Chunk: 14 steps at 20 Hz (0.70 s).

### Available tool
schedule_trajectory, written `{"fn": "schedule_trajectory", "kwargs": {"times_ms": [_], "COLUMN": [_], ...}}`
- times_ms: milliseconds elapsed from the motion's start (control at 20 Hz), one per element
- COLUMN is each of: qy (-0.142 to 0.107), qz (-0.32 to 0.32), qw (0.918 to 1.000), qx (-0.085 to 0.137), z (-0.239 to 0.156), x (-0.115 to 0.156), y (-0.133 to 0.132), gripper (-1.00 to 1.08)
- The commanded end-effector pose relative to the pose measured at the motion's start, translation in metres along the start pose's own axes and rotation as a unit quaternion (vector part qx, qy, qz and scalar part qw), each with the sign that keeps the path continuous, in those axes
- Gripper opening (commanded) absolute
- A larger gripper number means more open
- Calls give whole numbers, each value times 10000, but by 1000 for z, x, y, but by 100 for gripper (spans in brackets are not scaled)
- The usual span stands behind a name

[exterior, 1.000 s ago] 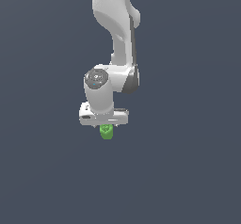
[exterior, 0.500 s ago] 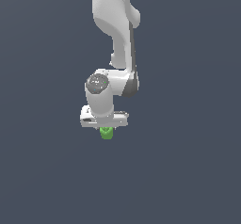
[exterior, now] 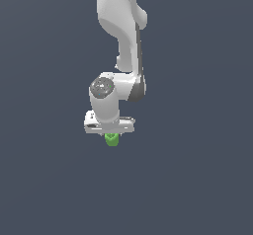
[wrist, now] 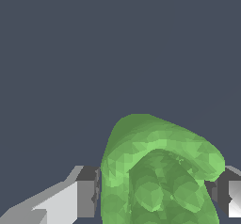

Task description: Pick up the object and move it to a goal position.

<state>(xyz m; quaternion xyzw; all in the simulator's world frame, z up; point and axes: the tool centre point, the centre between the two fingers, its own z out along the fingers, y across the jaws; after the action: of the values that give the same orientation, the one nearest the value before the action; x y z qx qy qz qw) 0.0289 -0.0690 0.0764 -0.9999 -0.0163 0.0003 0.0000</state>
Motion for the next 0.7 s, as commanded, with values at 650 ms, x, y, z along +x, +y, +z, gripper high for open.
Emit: {"fn": "schedule_trajectory", "kwargs": {"times_ms": [650], "qy": [4], "qz": [-1], "qw": [10000], "qx": [0], "z": [-74], "x": [-9], "y": [-26], "gripper": [-100]}}
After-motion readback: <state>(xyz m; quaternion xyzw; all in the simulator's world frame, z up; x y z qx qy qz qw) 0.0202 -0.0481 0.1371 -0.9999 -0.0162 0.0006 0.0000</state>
